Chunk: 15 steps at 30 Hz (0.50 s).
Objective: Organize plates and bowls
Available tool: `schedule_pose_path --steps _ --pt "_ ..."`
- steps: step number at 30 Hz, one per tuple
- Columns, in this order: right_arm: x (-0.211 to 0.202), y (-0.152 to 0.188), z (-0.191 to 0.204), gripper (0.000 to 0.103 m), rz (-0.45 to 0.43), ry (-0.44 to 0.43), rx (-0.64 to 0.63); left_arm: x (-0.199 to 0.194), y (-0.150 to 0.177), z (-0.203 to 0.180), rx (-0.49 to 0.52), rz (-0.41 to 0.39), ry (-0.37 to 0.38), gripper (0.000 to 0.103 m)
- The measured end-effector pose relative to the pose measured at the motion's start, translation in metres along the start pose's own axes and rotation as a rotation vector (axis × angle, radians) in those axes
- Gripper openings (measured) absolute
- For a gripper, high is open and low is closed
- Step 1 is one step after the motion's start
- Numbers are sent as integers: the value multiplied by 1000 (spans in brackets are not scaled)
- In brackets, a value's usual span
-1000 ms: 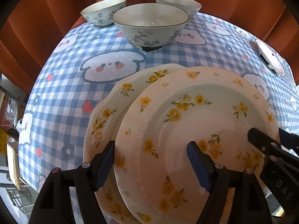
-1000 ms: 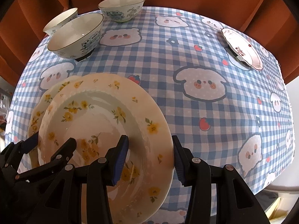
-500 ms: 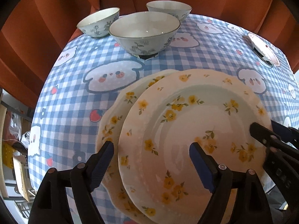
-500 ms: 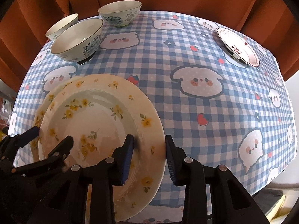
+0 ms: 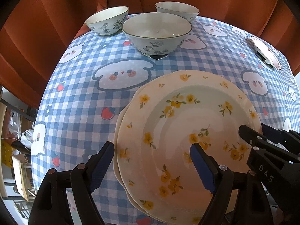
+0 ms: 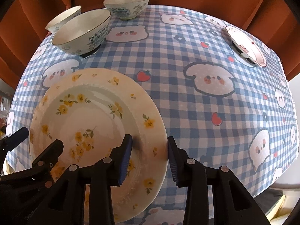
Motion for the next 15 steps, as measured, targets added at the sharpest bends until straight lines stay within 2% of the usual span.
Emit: schedule_pose_path --steps 8,15 --pt "0 2 5 43 -11 22 3 -2 6 4 10 2 2 85" --pt "-12 5 4 45 0 17 32 -16 1 -6 36 -23 37 85"
Point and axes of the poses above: each gripper's, at about its wrist camera, not at the fingertips, and x roughly the way its jaws point, z to its left, y to its underside, the point moved 9 cm from there along x, roughly the way its jaws point, and after that the axes turned 8 degrees about -z, right-handed, at the moved point
